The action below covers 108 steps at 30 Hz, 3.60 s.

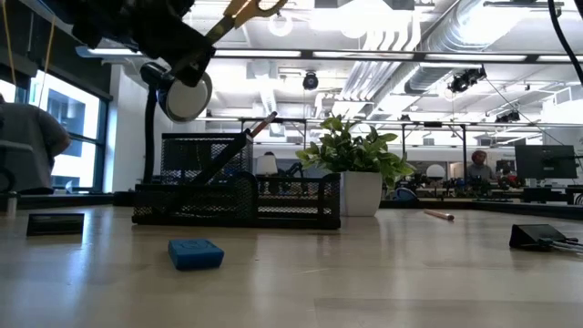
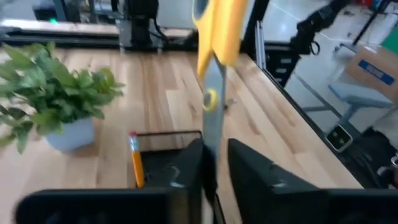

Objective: Pick and place office supplies into organizer
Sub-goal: Put the yellow scissors into the black desk organizer, then adjust the black desk organizer

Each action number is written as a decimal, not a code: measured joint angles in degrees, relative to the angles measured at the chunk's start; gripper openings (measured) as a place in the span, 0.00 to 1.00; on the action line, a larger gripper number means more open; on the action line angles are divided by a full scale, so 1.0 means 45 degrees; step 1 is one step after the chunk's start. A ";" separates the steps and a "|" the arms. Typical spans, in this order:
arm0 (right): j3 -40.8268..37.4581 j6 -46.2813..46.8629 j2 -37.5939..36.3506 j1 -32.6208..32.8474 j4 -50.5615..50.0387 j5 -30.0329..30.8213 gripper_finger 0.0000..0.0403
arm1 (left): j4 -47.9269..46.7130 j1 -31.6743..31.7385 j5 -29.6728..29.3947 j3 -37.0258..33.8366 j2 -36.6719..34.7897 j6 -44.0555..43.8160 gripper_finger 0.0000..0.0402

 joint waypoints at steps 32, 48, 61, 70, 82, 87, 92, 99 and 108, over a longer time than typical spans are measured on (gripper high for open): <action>0.0005 0.0013 0.1393 -0.1338 -0.0769 -0.2993 0.06 | -0.4211 0.0000 -0.2048 0.0005 -0.7365 0.0033 0.45; 0.0005 0.0252 0.1120 -0.1312 -0.1155 -0.1553 0.05 | -0.4223 0.0000 -0.2106 0.0005 -0.7123 0.0034 0.42; 0.0019 0.0597 0.0836 -0.1231 -0.1002 -0.0882 0.05 | -0.4327 0.0000 -0.2338 0.0000 -0.7045 0.0136 0.41; -0.0005 0.0490 0.1753 -0.1741 -0.1286 -0.1477 0.07 | -0.4416 0.0000 -0.2446 0.0000 -0.6763 0.0139 0.41; 0.0012 0.0004 0.2268 -0.1691 -0.0370 -0.2518 0.21 | -0.4281 0.0000 -0.2456 0.0000 -0.5460 0.0154 0.41; 0.0121 0.0342 0.2258 -0.1410 -0.0351 -0.3685 0.28 | -0.4220 0.0000 -0.2471 0.0000 -0.5046 0.0251 0.41; 0.0065 0.1207 0.2258 -0.0933 -0.0352 -0.3805 0.31 | -0.4206 0.0000 -0.2471 0.0000 -0.4903 0.0246 0.41; -0.1905 0.3190 0.2239 -0.0346 -0.0662 -0.1871 0.29 | -0.4201 0.0000 -0.2456 0.0000 -0.4903 0.0040 0.41; -0.5051 0.5760 0.2253 -0.0407 -0.0274 -0.0210 0.25 | -0.4216 0.0000 -0.2441 0.0000 -0.4903 -0.0657 0.41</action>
